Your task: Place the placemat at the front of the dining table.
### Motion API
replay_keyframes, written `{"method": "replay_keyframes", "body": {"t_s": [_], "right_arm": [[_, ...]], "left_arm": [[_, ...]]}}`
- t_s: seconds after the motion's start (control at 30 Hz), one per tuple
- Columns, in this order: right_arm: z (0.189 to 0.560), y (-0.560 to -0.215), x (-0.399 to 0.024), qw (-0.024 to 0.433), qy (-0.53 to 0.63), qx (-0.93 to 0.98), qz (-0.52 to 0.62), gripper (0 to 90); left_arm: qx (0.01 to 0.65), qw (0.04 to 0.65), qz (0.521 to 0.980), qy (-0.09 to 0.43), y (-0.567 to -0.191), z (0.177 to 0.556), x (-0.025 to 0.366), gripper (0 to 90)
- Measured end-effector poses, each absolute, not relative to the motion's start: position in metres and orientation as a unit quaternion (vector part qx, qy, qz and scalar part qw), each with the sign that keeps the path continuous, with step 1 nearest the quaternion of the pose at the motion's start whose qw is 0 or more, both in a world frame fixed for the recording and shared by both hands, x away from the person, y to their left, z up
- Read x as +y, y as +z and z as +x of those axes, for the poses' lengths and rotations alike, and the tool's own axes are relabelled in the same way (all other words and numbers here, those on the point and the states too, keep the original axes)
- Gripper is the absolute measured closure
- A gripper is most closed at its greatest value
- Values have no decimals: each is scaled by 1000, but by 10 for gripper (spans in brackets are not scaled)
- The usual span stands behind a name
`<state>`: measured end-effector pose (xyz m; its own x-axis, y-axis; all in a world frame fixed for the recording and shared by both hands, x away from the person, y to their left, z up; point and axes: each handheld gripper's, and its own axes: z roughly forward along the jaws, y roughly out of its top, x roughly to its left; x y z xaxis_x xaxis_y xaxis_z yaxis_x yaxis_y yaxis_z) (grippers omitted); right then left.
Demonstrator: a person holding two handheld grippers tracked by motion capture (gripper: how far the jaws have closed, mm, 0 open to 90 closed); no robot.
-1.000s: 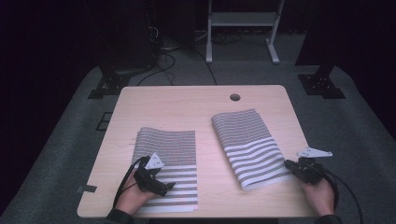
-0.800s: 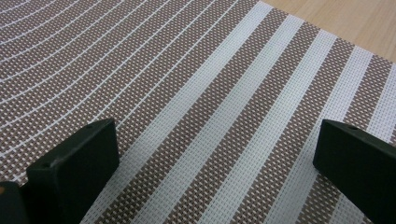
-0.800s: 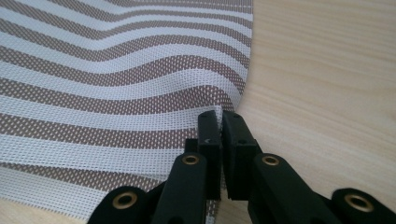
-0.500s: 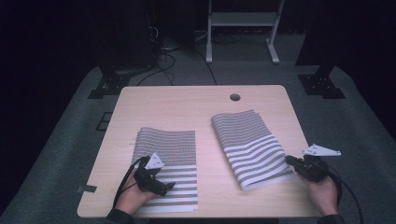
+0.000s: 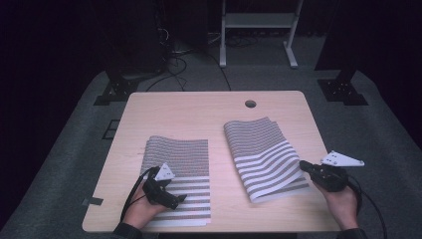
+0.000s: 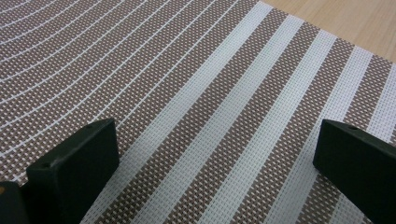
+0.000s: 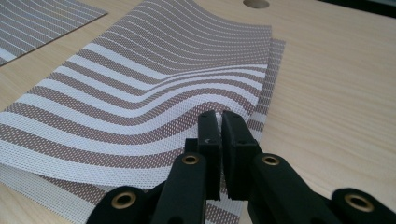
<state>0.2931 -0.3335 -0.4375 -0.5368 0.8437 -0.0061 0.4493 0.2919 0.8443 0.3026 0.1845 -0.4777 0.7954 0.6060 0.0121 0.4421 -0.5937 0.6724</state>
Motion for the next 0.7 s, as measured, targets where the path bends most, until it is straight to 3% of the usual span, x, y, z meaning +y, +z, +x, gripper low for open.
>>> {"method": "replay_keyframes", "body": {"t_s": [0.7], "right_arm": [[297, -414, -295, 249, 435, 787, 360, 862]], "left_arm": [[297, 340, 884, 121, -478, 303, 185, 0]]}}
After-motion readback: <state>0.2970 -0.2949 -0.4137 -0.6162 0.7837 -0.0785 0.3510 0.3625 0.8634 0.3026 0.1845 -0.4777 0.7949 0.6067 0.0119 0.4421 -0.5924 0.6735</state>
